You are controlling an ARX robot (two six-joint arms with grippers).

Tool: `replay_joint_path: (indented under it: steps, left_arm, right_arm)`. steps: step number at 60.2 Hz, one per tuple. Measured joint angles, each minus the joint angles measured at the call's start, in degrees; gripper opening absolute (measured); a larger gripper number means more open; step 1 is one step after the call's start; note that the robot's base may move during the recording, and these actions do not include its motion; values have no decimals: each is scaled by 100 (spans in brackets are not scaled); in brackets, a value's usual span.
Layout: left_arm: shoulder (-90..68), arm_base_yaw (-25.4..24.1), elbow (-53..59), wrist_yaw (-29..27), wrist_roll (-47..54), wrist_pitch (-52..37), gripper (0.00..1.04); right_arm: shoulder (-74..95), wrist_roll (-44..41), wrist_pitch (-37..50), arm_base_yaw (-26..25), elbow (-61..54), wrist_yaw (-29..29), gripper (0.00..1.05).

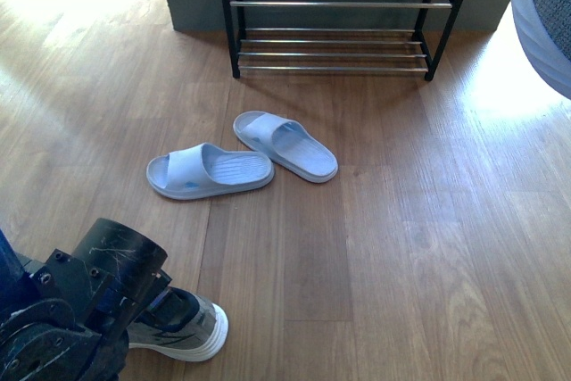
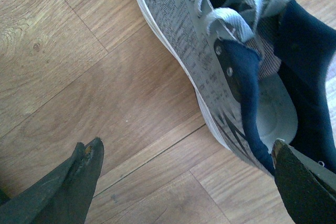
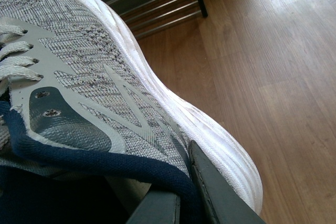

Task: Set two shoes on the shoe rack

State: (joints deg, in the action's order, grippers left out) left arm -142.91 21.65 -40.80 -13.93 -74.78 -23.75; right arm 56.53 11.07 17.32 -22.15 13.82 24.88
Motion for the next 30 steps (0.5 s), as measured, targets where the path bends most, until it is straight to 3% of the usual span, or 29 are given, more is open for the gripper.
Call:
replay_joint_path:
  steps: [12,30]
  left_arm:
    - [-339,-258,-339,173,15,-101,95]
    - [-791,-232,-1021,533,105,-2,95]
  right_arm:
    - [0,0,0,0,0,0,1]
    - [0,0,0,0,0,2,1]
